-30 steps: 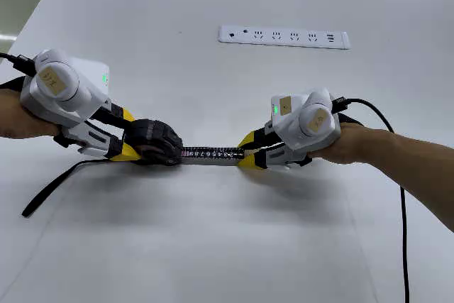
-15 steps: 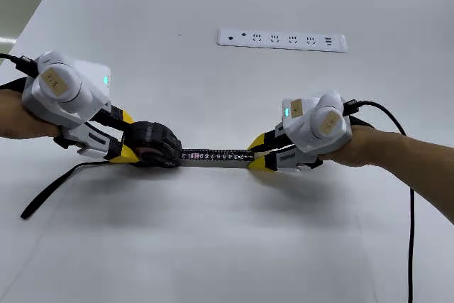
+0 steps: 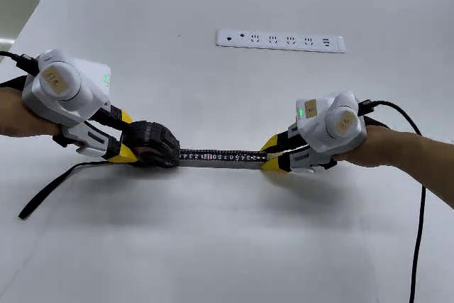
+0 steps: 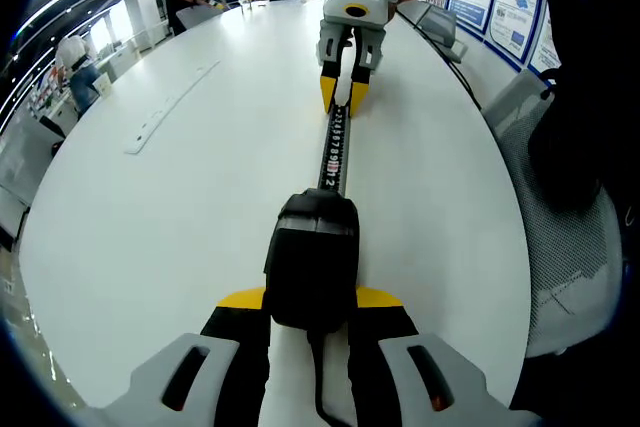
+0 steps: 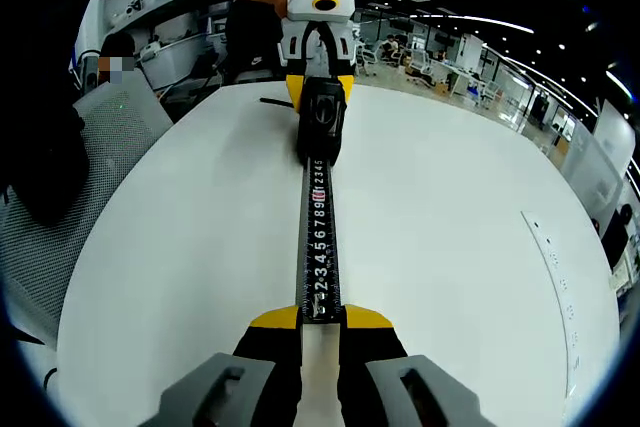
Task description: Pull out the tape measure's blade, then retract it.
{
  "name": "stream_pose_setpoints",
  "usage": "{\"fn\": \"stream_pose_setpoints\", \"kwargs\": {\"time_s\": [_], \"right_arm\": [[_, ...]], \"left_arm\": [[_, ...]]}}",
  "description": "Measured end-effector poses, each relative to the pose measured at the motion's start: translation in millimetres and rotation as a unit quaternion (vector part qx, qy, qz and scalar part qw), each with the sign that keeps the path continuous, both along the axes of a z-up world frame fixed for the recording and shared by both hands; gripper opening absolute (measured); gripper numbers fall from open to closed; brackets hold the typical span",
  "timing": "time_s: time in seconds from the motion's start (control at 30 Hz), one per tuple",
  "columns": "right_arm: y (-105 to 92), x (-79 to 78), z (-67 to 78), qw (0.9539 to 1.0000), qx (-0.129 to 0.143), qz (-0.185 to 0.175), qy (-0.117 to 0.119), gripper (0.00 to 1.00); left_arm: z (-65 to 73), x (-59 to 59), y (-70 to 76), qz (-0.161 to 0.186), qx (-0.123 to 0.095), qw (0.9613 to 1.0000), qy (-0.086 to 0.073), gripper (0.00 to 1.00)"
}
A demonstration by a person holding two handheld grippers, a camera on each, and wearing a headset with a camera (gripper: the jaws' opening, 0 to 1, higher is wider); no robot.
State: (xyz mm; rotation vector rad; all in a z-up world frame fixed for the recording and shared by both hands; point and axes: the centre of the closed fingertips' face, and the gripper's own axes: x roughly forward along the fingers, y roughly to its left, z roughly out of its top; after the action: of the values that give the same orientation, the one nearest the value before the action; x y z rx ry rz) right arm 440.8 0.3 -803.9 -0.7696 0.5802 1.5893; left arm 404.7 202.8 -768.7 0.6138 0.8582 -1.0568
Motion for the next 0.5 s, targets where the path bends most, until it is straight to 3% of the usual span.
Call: {"fn": "stream_pose_setpoints", "kwargs": {"time_s": [0.5], "right_arm": [[-25.8,2.6,2.2,0.9997,-0.022,-0.007,-0.005,0.09]], "left_arm": [[0.0,1.1,-1.8,-0.004,0.007,1.0000,0.004,0.24]]}}
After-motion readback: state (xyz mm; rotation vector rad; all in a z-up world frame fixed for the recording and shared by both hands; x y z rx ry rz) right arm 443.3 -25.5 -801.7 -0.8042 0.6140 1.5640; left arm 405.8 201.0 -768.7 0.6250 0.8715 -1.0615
